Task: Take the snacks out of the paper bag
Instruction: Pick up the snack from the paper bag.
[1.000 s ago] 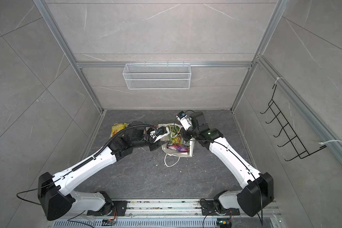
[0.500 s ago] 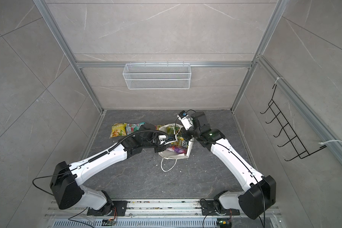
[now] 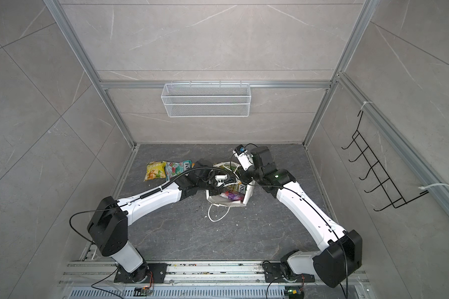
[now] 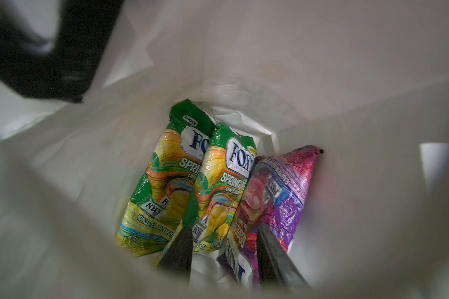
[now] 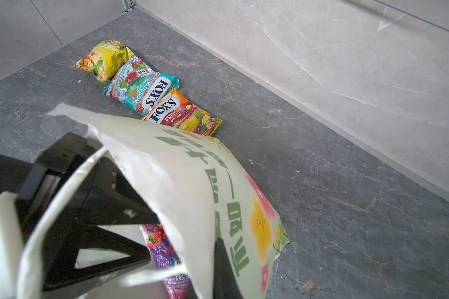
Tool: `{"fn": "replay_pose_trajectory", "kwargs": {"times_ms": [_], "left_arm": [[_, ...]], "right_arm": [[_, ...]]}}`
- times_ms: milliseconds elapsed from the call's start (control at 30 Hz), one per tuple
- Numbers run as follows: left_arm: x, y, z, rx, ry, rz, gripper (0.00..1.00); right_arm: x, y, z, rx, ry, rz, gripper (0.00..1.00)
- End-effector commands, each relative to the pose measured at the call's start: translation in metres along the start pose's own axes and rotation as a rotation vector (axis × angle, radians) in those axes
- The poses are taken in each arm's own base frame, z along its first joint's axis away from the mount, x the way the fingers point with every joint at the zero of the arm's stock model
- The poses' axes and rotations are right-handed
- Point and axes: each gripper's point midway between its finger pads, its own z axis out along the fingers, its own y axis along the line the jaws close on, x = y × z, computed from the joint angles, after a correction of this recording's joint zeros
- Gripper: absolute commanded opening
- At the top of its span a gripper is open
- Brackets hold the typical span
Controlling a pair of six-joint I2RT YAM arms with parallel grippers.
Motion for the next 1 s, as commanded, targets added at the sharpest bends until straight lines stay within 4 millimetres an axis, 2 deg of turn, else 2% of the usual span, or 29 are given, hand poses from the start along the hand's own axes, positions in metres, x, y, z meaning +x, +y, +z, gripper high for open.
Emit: {"fn": "replay_pose_trajectory", "kwargs": {"times_ms": [0,233,367,500,800,967], "left_arm": [[-0.011,0.028,0.002,-0.066,-0.049,0.045,0.51],[-0.001,0.033,0.023,-0.032,-0.019,0.081,0.55],[-0.004,0.032,0.023,-0.033,-0.04,0.083,0.54],[-0.008,0.03,0.014,-0.053,-0.073,0.064,0.53],[-0.009,0.028,-0.018,-0.126,-0.08,0.076,0.51],[-0.016,0.027,-0.034,-0.14,-0.105,0.069,0.5]], "right_arm": [[-0.026,0.001,-0.016,0.005,-0.108,-0.01,0.0],[-0.031,0.001,-0.018,0.007,-0.127,-0.022,0.0],[-0.032,-0.005,-0.021,0.046,-0.137,-0.013,0.0],[-0.034,-0.016,-0.025,0.103,-0.146,0.003,0.0],[-0.037,-0.028,-0.032,0.121,-0.169,0.037,0.0],[-0.035,-0.032,-0.032,0.122,-0.163,0.053,0.0]]}}
